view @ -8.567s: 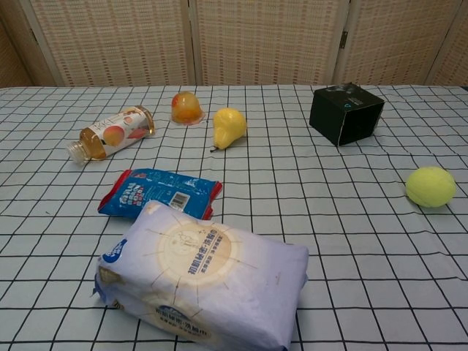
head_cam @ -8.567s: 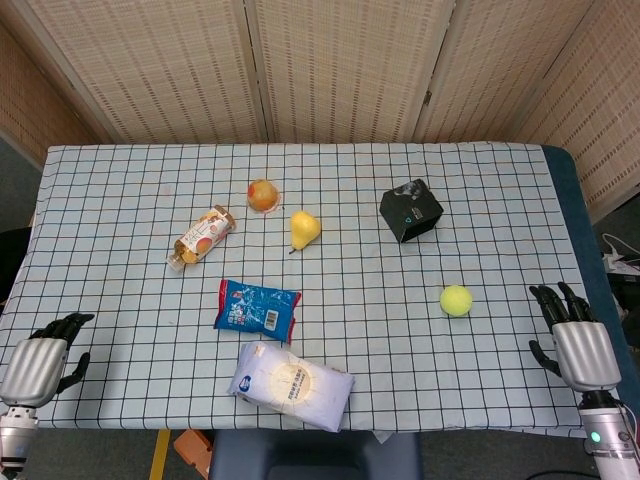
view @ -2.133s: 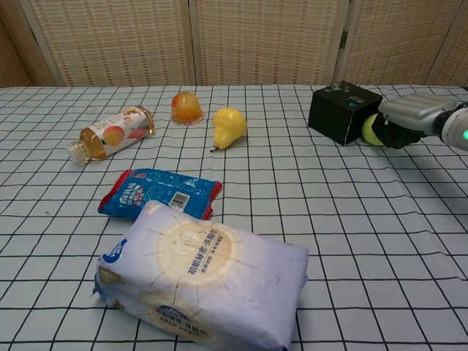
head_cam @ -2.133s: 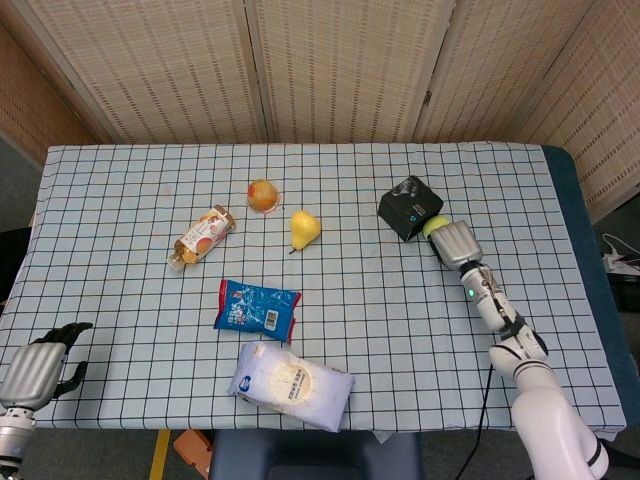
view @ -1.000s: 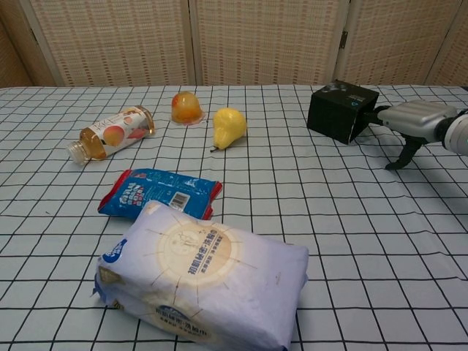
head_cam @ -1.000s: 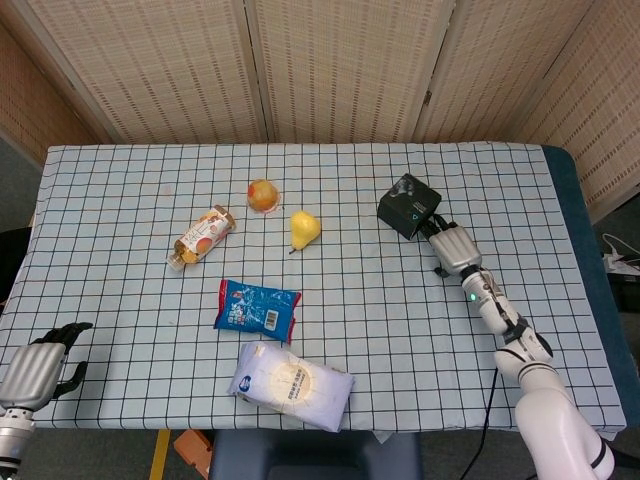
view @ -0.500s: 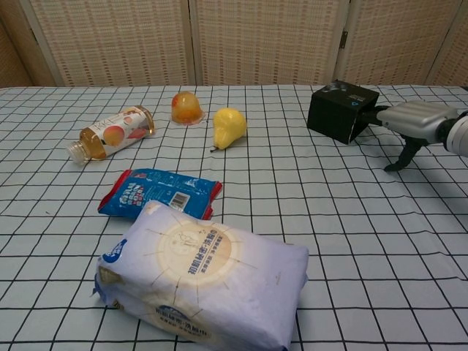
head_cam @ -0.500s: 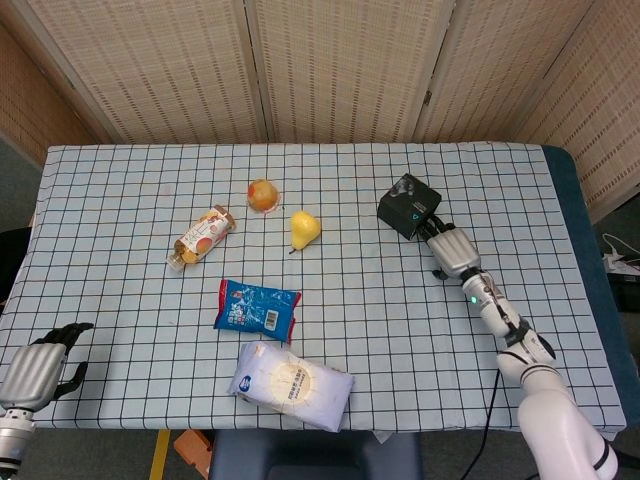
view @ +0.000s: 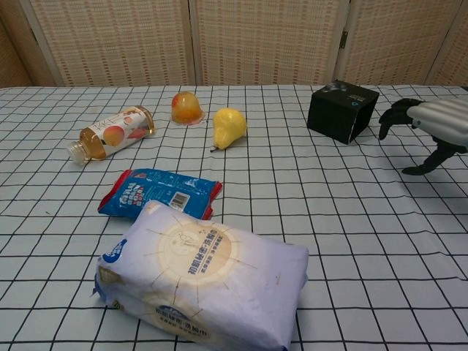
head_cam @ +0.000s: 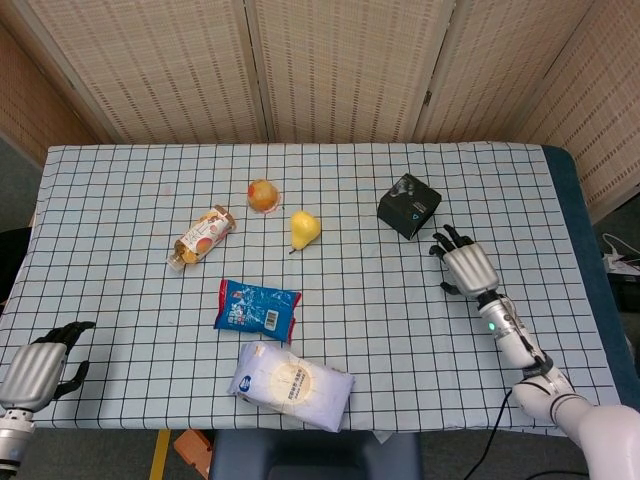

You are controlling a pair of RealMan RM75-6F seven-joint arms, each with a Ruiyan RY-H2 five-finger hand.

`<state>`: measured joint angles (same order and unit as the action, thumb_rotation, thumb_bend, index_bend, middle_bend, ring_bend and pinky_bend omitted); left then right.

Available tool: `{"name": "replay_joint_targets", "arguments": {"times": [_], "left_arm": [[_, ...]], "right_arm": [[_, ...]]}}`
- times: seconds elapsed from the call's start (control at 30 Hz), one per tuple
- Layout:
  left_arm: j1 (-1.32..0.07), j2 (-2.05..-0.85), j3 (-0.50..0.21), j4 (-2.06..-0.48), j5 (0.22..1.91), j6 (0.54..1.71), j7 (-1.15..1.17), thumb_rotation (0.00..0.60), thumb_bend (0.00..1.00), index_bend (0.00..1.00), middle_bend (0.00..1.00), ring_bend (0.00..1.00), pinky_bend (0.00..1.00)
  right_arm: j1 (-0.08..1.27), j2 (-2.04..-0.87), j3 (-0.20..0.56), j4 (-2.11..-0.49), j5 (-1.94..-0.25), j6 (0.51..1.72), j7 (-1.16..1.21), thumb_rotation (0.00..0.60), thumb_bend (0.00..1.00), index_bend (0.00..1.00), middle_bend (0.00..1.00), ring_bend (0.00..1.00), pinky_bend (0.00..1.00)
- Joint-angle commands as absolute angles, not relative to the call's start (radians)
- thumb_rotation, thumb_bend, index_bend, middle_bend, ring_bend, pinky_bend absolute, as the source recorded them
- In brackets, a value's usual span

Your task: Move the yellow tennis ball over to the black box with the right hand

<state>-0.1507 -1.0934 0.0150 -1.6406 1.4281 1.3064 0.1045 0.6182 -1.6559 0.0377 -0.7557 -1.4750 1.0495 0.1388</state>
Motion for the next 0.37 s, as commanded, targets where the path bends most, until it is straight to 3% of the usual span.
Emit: {"name": "replay_joint_targets", "arguments": {"times": [0.03, 0.17, 0.37], "left_arm": [[-0.148, -1.091, 0.016, -1.645, 1.437, 1.315, 0.104, 0.600, 0.44, 0.22, 0.23, 0.24, 0.44], [-0.143, -1.088, 0.018, -1.651, 1.448, 1.330, 0.106, 0.600, 0.44, 0.22, 0.23, 0.24, 0.44], [-0.143, -1.091, 0.017, -1.652, 1.447, 1.330, 0.116, 0.600, 0.44, 0.22, 0.23, 0.24, 0.44]], "right_arm": [[0.385, -1.310, 0.075, -1.467, -1.306, 1.266, -0.269, 0.600, 0.11, 0.20, 0.18, 0.04, 0.29], [0.311, -1.307, 0.050, -1.487, -1.350, 1.398, -0.328, 0.600, 0.11, 0.01, 0.12, 0.01, 0.23], [0.260, -1.328, 0.039, -1.457, -1.358, 1.442, -0.321, 0.600, 0.11, 0.00, 0.01, 0.00, 0.13]]}}
